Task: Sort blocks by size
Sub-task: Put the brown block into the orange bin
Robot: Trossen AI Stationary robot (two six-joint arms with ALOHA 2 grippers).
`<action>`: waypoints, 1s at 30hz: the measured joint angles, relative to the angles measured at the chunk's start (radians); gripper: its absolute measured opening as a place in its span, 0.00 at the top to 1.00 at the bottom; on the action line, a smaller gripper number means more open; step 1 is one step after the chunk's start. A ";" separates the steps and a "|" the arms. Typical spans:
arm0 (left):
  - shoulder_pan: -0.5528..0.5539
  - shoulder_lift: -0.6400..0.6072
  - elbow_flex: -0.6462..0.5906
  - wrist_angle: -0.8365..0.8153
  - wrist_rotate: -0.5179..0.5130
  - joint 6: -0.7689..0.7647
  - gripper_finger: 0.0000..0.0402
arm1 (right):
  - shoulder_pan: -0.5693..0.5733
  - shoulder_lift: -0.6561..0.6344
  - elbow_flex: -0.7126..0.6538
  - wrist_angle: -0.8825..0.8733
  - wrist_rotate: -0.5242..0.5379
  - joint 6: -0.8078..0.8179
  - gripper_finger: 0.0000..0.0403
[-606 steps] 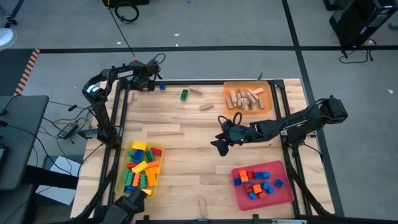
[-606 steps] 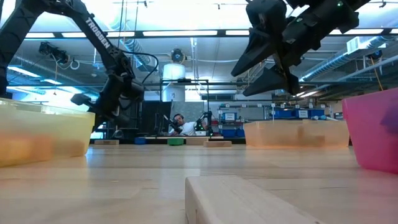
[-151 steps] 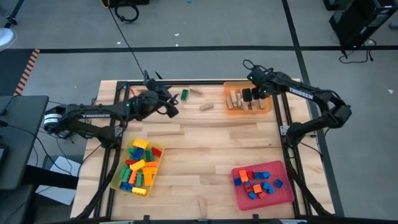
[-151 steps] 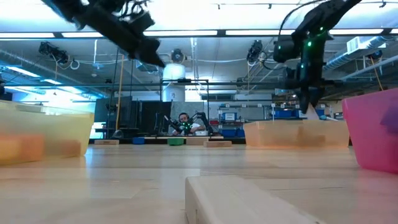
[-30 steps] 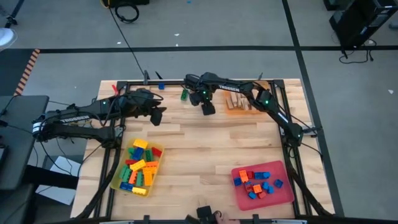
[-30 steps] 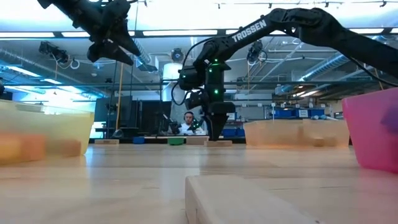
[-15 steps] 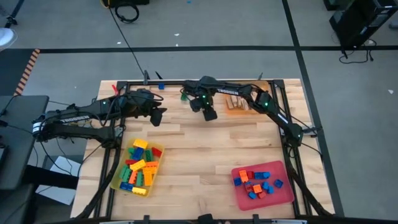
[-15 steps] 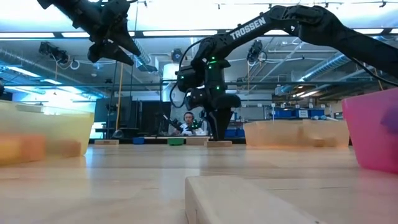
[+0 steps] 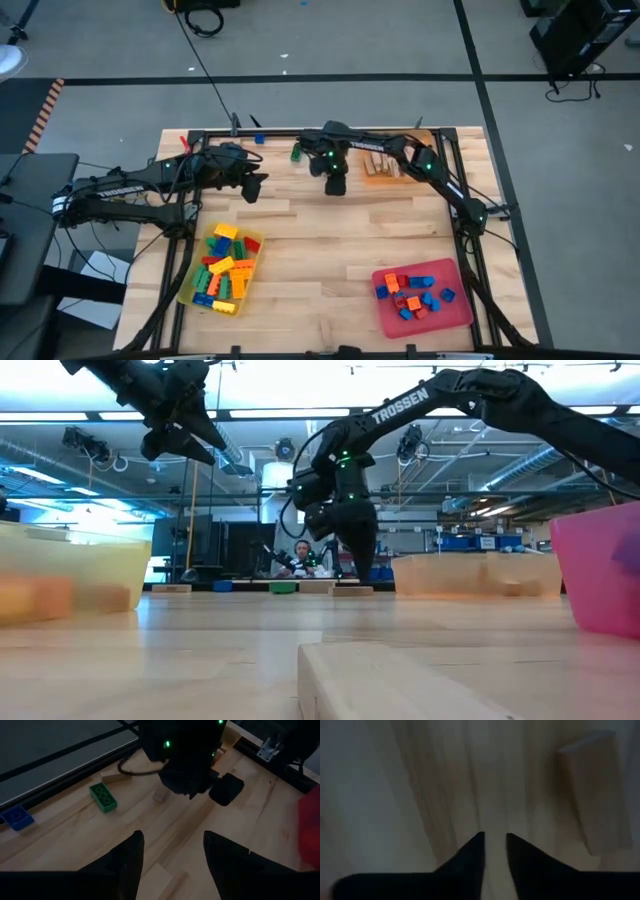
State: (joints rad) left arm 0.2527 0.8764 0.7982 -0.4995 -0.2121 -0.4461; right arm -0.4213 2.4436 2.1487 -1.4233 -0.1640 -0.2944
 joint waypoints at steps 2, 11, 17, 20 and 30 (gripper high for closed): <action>0.000 0.000 0.000 0.000 0.000 0.000 0.47 | -0.014 -0.011 0.000 0.011 -0.022 0.082 0.86; 0.000 0.000 0.000 0.000 -0.001 0.000 0.47 | -0.089 -0.065 0.002 0.295 -0.050 0.514 0.97; 0.000 0.000 0.000 0.000 -0.001 0.000 0.47 | -0.095 -0.028 -0.018 0.305 0.091 0.647 0.98; 0.000 0.000 0.000 0.001 -0.003 0.003 0.47 | -0.112 -0.011 -0.062 0.298 0.042 0.706 0.98; 0.000 0.001 0.000 0.011 -0.020 0.051 0.47 | -0.150 -0.007 -0.064 0.247 -0.101 0.737 0.98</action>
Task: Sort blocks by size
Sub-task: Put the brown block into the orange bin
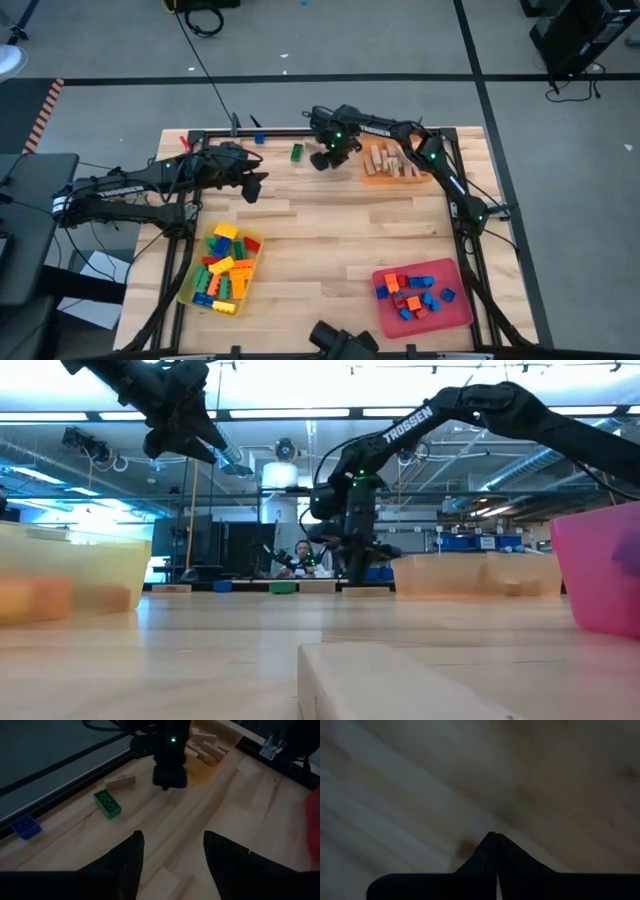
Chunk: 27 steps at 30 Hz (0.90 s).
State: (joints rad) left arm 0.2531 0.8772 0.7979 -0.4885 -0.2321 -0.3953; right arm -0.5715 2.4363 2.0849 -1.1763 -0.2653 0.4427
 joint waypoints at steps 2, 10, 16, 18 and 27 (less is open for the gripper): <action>0.000 0.000 0.000 0.000 -0.001 0.005 0.47 | 0.008 -0.001 0.000 -0.079 0.001 -0.027 0.98; 0.000 0.000 0.000 -0.002 -0.002 0.026 0.47 | 0.066 -0.005 -0.024 -0.159 -0.010 -0.134 0.97; 0.000 0.000 0.000 -0.003 -0.002 0.026 0.47 | 0.107 -0.088 -0.024 -0.152 0.020 -0.251 0.92; 0.000 0.000 0.000 -0.003 -0.002 0.027 0.47 | 0.126 -0.110 -0.024 -0.158 0.063 -0.310 0.91; 0.000 0.000 0.000 -0.004 -0.001 0.027 0.47 | 0.184 -0.133 -0.024 -0.247 0.178 -0.570 0.79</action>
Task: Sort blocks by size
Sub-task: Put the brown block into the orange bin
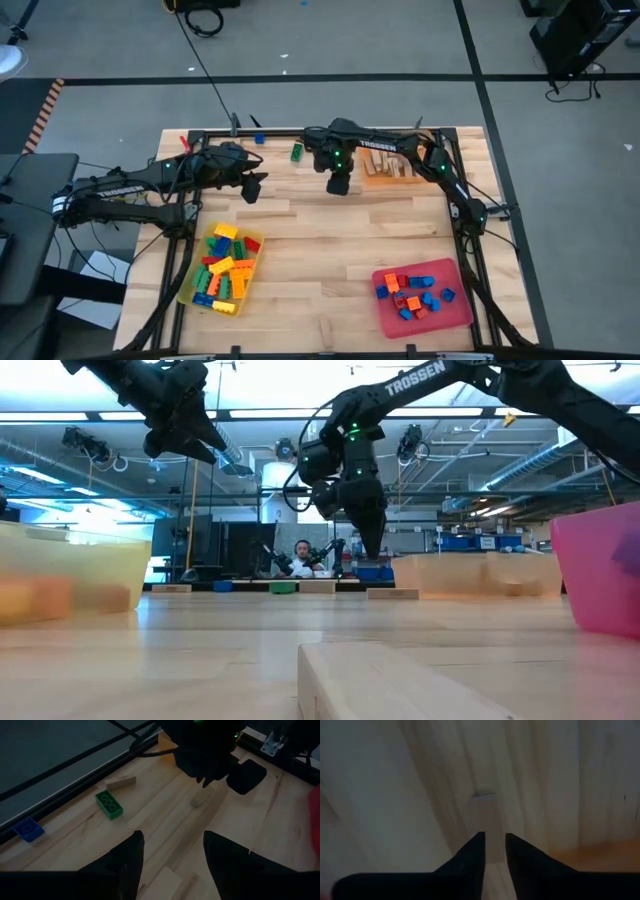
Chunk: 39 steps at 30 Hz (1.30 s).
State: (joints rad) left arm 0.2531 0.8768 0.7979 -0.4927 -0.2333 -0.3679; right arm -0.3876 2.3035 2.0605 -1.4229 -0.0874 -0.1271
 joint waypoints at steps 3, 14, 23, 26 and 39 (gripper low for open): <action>0.000 0.000 0.000 0.000 0.000 0.001 0.47 | 0.014 0.000 0.000 0.000 0.018 -0.041 0.70; 0.000 0.000 0.000 0.000 0.000 -0.001 0.47 | 0.037 0.000 -0.120 0.061 0.018 -0.200 0.40; 0.000 0.000 0.000 0.000 0.000 0.002 0.47 | 0.038 -0.005 -0.276 0.201 0.141 -0.237 0.27; 0.000 0.000 0.000 0.001 0.000 0.017 0.47 | 0.044 -0.009 -0.301 0.218 0.142 -0.236 0.31; 0.000 0.000 0.000 0.001 -0.001 0.019 0.47 | 0.103 0.001 -0.253 0.181 0.120 -0.219 0.71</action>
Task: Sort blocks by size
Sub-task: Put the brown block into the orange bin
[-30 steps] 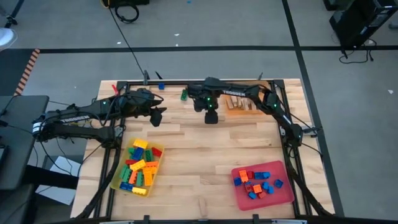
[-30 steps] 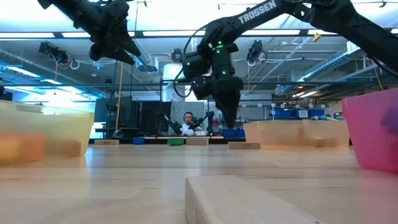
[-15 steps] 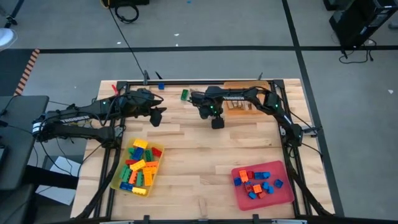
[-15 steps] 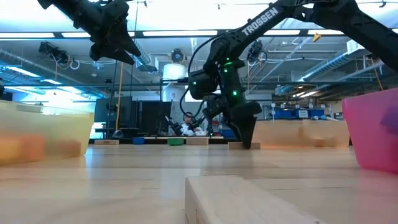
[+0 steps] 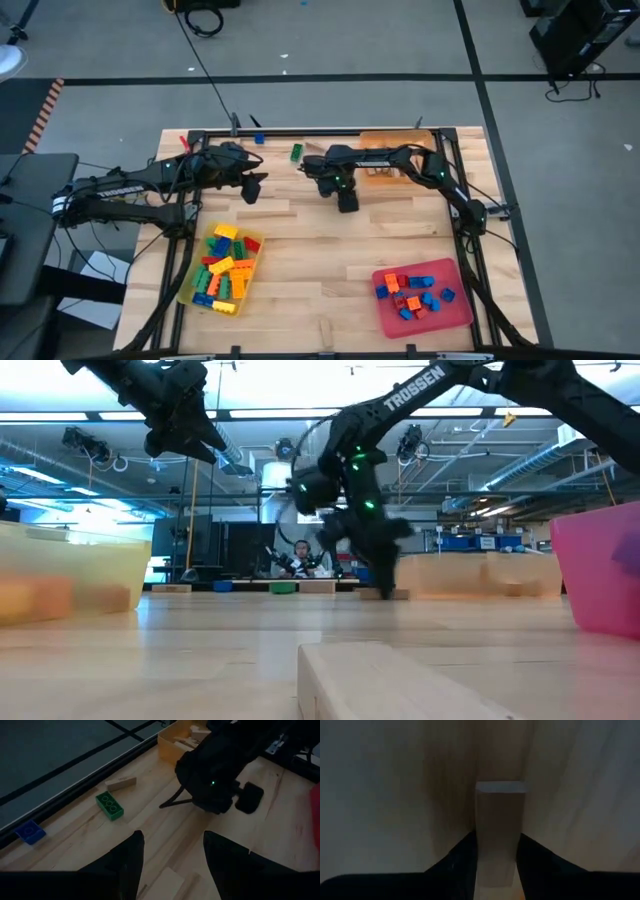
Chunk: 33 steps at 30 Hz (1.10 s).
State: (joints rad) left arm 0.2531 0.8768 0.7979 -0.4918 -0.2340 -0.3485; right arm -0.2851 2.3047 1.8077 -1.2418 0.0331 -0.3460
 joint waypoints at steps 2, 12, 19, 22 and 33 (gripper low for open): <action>0.000 0.000 0.000 0.000 0.000 0.000 0.47 | 0.004 -0.008 0.032 0.033 -0.072 0.032 0.71; 0.000 0.000 0.000 0.005 -0.001 0.000 0.47 | -0.022 -0.291 0.066 0.192 -0.214 0.200 0.71; 0.000 0.000 0.000 0.064 -0.002 0.000 0.47 | -0.130 -0.514 -0.032 0.277 -0.153 0.288 0.71; 0.000 0.000 0.000 0.088 -0.002 0.000 0.47 | -0.197 -0.609 -0.149 0.317 -0.123 0.343 0.71; 0.000 0.000 0.000 0.110 -0.002 0.000 0.47 | -0.397 -0.734 -0.645 0.513 -0.051 0.692 0.71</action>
State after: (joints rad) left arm 0.2531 0.8768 0.7979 -0.3820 -0.2363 -0.3489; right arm -0.6821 1.5708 1.1632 -0.7283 -0.0184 0.3463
